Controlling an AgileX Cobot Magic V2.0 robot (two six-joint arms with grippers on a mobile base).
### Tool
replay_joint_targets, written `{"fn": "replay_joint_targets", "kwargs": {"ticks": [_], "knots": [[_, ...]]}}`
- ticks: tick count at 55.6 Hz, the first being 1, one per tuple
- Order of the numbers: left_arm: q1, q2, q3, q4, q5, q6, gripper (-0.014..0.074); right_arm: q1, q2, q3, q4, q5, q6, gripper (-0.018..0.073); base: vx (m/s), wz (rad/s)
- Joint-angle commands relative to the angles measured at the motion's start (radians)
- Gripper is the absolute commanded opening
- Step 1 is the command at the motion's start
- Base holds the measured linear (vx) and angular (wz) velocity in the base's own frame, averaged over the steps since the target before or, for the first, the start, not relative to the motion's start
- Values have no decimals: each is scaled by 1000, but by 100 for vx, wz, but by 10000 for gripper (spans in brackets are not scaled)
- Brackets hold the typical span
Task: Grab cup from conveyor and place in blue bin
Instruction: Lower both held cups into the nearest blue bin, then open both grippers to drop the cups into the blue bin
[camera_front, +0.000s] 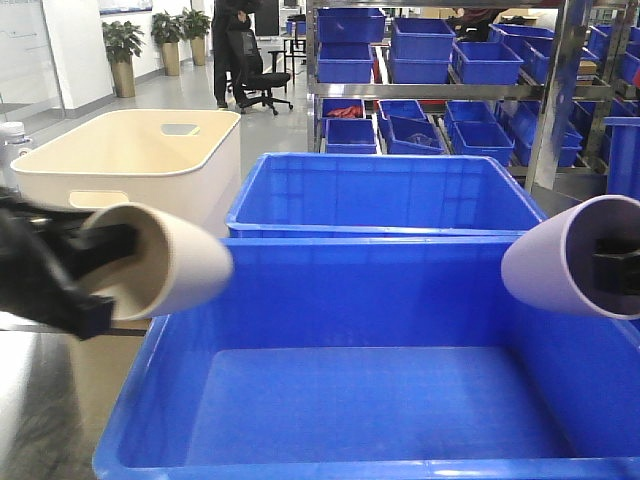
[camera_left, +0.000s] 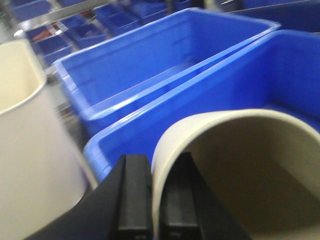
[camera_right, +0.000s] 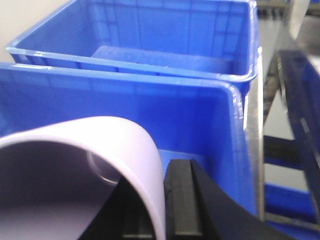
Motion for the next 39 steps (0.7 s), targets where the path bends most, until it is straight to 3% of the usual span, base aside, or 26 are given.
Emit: {"fn": "replay_joint_targets", "kwargs": {"ticks": [1, 9, 22, 31, 39], "knots": [[-46, 61, -74, -160, -94, 112, -6, 0, 9, -28, 51, -98, -3, -7, 0, 0], [-78, 166, -107, -246, -103, 140, -6, 0, 58, -28, 126, -107, -3, -2, 0, 0], [-83, 272, -111, -250, -128, 141, 29, 1, 146, -28, 189, -125, -23, 72, 0, 0], [-83, 287, -112, -249, -131, 141, 158, 1, 190, -28, 195, -125, -124, 225, 0, 0], [-83, 290, -112, -249, -121, 141, 358, 1, 192, -28, 195, -131, -140, 424, 0, 0]]}}
